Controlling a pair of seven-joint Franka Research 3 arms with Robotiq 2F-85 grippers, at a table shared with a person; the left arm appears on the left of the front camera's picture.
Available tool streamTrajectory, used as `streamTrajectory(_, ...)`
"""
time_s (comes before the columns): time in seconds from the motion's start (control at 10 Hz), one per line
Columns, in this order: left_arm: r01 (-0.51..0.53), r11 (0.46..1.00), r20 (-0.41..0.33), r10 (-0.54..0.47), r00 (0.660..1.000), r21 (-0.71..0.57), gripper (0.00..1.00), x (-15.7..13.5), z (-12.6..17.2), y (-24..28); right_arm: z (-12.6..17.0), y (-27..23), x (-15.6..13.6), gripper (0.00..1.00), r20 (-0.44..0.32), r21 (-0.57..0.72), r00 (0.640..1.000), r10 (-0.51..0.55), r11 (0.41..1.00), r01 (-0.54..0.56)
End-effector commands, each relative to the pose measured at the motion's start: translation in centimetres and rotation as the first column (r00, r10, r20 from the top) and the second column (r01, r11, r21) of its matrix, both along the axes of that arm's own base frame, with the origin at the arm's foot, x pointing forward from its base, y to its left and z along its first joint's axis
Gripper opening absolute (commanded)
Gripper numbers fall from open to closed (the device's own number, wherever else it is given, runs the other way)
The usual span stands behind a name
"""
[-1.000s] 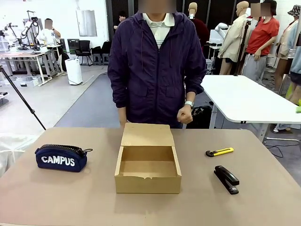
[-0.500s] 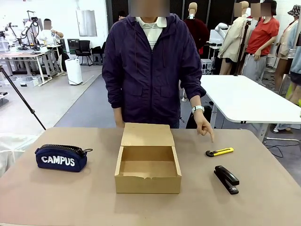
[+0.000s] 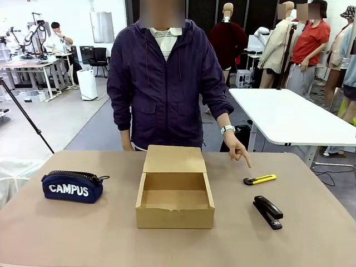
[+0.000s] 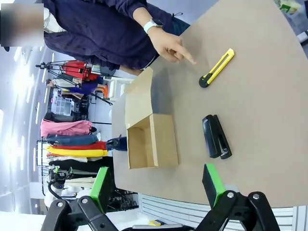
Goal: Pack the items into the box.
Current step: Pick up the item specified by the human and place it in the Mailer Box.
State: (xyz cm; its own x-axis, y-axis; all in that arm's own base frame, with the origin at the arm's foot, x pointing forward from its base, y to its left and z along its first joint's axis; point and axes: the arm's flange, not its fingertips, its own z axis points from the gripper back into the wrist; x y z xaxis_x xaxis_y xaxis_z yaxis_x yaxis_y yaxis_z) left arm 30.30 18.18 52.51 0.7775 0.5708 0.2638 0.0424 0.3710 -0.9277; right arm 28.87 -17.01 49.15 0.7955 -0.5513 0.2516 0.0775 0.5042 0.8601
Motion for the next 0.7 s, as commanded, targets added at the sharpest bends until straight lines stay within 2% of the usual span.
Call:
streamTrajectory(0.0, 0.005, 1.000, 0.010, -0.005, 1.000, -0.016, 1.00, 0.1, 0.2, -0.1, 0.0, 0.1, 0.0, 1.00, 0.000, 0.000, 1.000, 0.002, 1.000, -0.002)
streamTrajectory(0.1, 0.005, 1.000, 0.010, -0.005, 1.000, -0.016, 1.00, 0.1, 0.2, -0.1, 1.0, 2.8, 3.2, 1.00, -0.054, -0.126, 0.997, 0.062, 0.990, -0.069)
streamTrajectory(0.2, 0.005, 1.000, 0.010, -0.005, 1.000, -0.016, 1.00, 0.1, 0.2, -0.1, 1.8, 5.9, 7.0, 1.00, -0.094, -0.255, 0.984, 0.149, 0.952, -0.168)
streamTrajectory(0.3, 0.005, 1.000, 0.010, -0.005, 1.000, -0.016, 1.00, 0.1, 0.2, -0.1, 1.9, 9.4, 11.2, 1.00, -0.160, -0.379, 0.961, 0.224, 0.885, -0.270)
streamTrajectory(0.4, 0.005, 1.000, 0.010, -0.005, 1.000, -0.016, 1.00, 0.1, 0.2, -0.1, 1.2, 13.2, 14.8, 1.00, -0.242, -0.512, 0.925, 0.295, 0.771, -0.379)
streamTrajectory(0.5, 0.005, 1.000, 0.010, -0.005, 1.000, -0.016, 1.00, 0.1, 0.2, -0.1, 0.2, 16.4, 17.5, 1.00, -0.338, -0.645, 0.888, 0.312, 0.611, -0.460)
streamTrajectory(0.6, 0.005, 1.000, 0.010, -0.005, 1.000, -0.016, 1.00, 0.1, 0.2, -0.1, -1.0, 19.2, 19.5, 1.00, -0.413, -0.712, 0.856, 0.311, 0.475, -0.516)
